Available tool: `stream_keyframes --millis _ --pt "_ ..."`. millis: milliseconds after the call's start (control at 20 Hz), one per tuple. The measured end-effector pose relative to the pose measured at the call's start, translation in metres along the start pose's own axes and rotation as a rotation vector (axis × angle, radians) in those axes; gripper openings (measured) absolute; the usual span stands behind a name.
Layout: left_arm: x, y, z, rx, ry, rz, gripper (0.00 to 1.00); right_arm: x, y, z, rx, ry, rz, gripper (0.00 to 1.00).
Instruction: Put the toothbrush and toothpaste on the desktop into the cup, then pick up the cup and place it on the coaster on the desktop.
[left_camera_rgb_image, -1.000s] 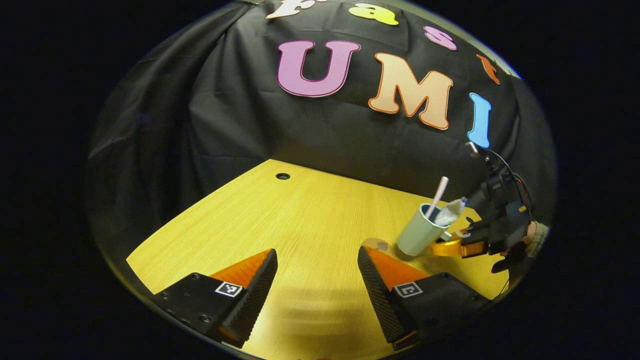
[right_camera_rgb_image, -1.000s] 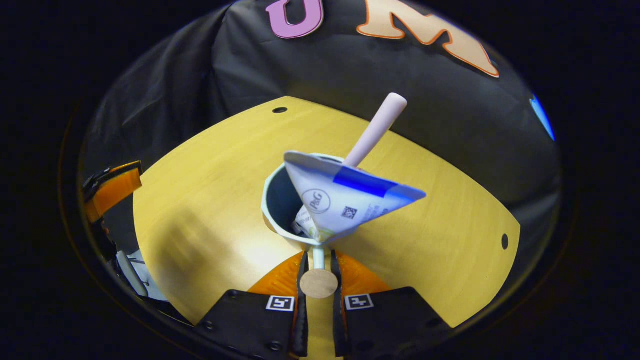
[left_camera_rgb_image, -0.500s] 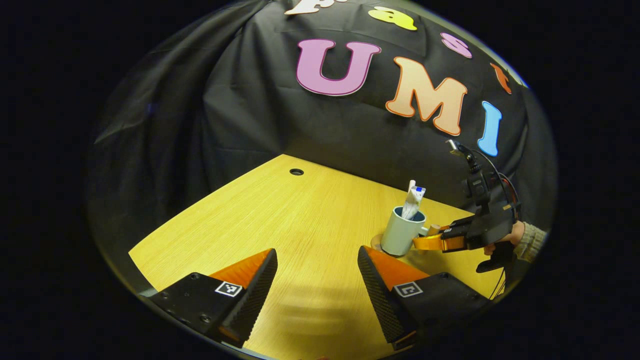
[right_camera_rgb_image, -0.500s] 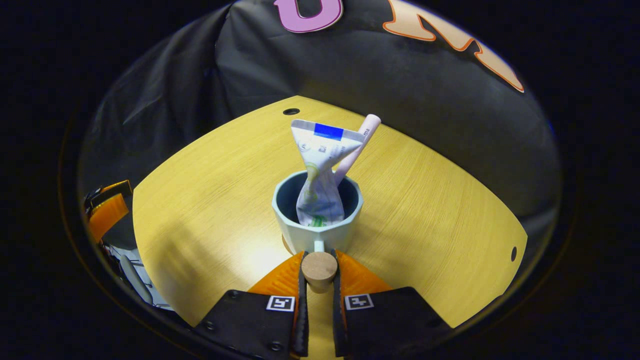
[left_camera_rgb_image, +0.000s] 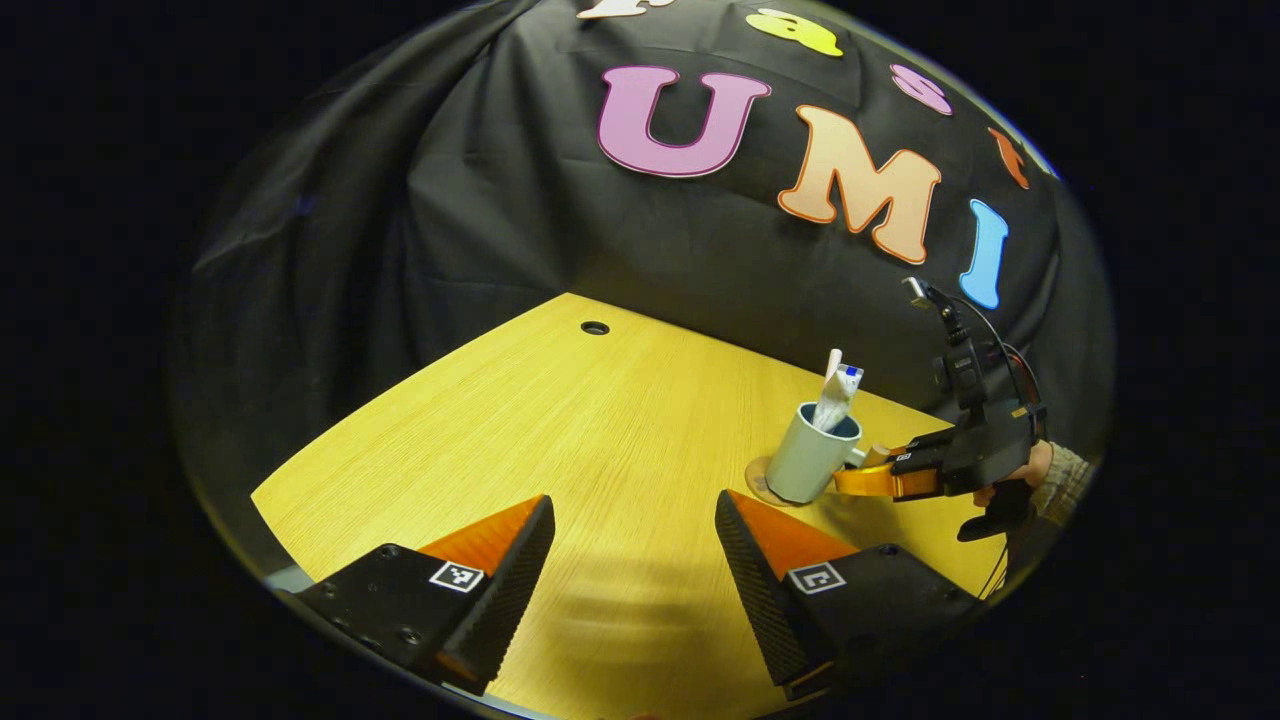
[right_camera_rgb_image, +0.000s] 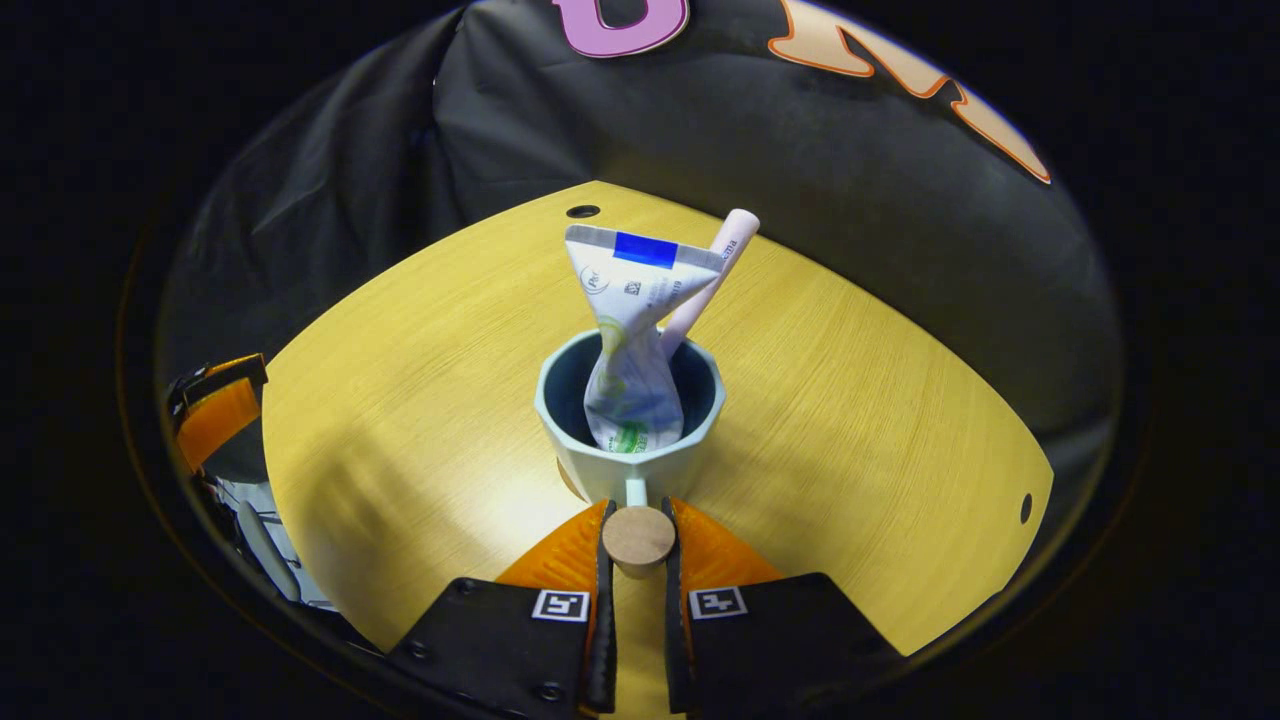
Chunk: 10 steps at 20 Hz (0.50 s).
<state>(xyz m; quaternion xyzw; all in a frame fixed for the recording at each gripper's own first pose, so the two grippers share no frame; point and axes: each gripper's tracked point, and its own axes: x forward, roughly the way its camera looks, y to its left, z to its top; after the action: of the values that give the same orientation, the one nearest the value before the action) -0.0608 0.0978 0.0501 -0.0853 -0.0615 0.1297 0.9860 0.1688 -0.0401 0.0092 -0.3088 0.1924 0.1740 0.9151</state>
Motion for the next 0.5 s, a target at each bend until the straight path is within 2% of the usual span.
stream_keyframes --millis 300,350,400,500 --pt "-0.001 -0.001 -0.001 0.015 0.010 -0.010 0.93 0.012 0.004 -0.013 0.004 0.024 0.007 0.29" --pt "-0.001 -0.001 -0.001 0.015 0.013 -0.012 0.94 0.011 0.007 -0.014 0.011 0.028 0.013 0.37" --pt "-0.001 -0.001 -0.002 0.017 0.015 -0.013 0.94 0.011 0.008 -0.014 0.021 0.018 0.024 0.38" --pt "-0.001 -0.001 -0.001 0.021 0.015 -0.016 0.94 0.007 0.010 -0.008 0.027 -0.002 0.035 0.63"
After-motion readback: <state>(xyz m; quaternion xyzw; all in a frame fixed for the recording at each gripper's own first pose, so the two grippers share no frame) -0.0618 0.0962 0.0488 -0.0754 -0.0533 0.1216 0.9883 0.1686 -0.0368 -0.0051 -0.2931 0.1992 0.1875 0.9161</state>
